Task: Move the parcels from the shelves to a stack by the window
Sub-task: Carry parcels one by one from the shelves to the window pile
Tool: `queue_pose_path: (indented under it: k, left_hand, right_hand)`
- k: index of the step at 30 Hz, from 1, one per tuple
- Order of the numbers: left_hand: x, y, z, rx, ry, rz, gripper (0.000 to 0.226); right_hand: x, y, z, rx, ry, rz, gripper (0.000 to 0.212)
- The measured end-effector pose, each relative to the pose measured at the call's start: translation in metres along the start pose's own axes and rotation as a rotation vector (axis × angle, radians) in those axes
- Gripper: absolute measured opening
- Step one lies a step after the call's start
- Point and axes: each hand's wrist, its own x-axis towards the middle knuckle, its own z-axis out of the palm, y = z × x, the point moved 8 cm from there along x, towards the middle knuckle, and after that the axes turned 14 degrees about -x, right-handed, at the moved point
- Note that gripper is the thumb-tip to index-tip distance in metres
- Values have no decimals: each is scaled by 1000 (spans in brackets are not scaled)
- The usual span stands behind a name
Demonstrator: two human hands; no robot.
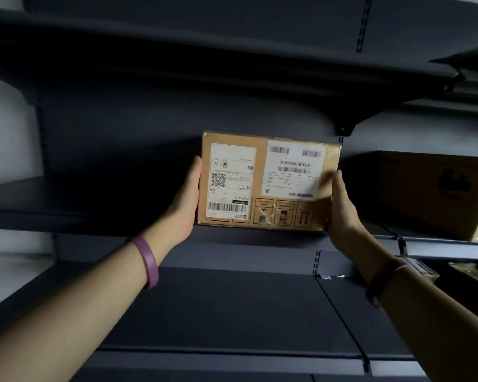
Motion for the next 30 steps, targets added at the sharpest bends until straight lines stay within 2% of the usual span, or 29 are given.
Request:
queue_pose_path:
  k: [8,12,21,30]
  left_hand:
    - [-36,5,12,7,39,-46,61]
    - [-65,9,29,16,45,-38,56]
    - [-160,17,117,24,-12,-36,53]
    - [-246,18,241,-31,-239,-68,55]
  right_hand:
    - [-38,-11,-5,38,-87,-44,67]
    - [-75,-23,-30,30,-62,-74,55]
    - [-181,-44,-139,15,86,-106,62]
    - [-307,-57,-264,83,297,-67,62]
